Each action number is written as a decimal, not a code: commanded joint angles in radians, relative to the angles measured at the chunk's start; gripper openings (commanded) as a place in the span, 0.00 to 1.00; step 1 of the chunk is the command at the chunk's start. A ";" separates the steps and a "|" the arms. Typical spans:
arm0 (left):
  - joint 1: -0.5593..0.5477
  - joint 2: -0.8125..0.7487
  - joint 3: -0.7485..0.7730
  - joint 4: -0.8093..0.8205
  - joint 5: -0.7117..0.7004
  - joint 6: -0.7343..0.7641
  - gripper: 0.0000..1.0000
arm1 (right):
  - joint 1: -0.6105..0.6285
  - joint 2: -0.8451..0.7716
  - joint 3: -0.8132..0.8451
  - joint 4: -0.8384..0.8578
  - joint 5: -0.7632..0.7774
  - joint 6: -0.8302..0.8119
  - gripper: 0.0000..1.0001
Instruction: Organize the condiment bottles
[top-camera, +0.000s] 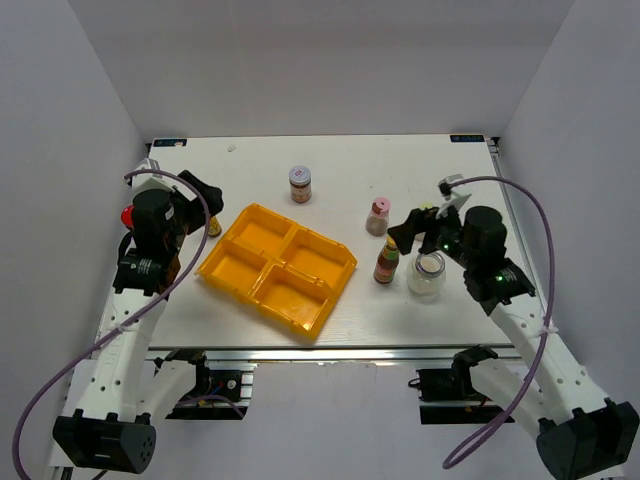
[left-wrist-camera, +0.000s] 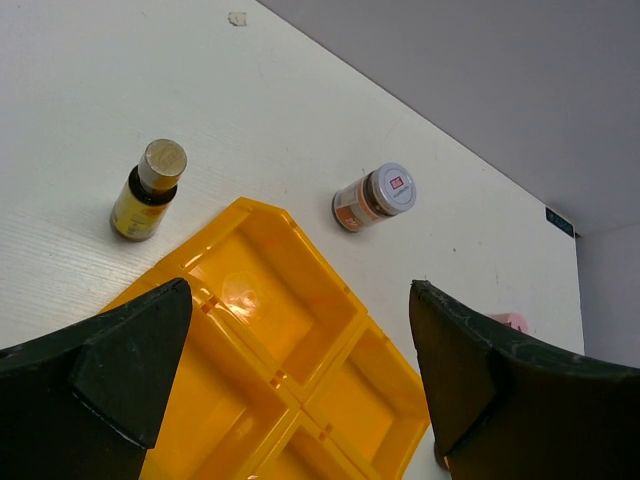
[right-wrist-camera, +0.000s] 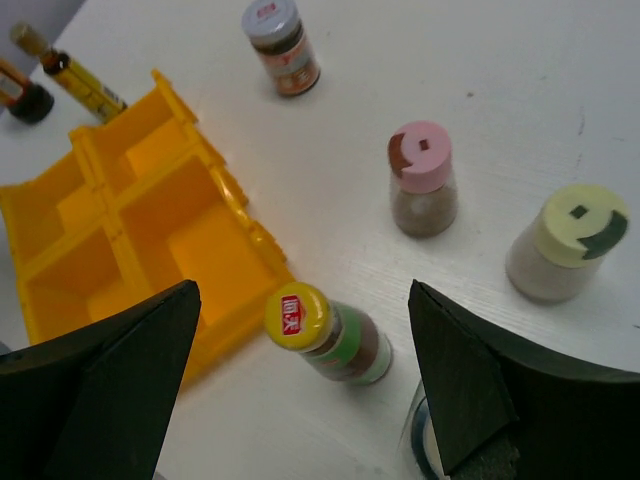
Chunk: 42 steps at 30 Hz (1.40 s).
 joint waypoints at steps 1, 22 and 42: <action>0.002 0.008 -0.008 0.000 0.003 -0.010 0.98 | 0.122 0.019 -0.006 -0.006 0.085 -0.077 0.89; 0.002 0.025 -0.034 -0.015 -0.050 -0.018 0.98 | 0.302 0.220 -0.092 0.159 0.490 -0.053 0.65; 0.002 0.030 -0.028 -0.043 -0.152 -0.021 0.98 | 0.480 0.233 0.229 0.205 0.461 -0.238 0.00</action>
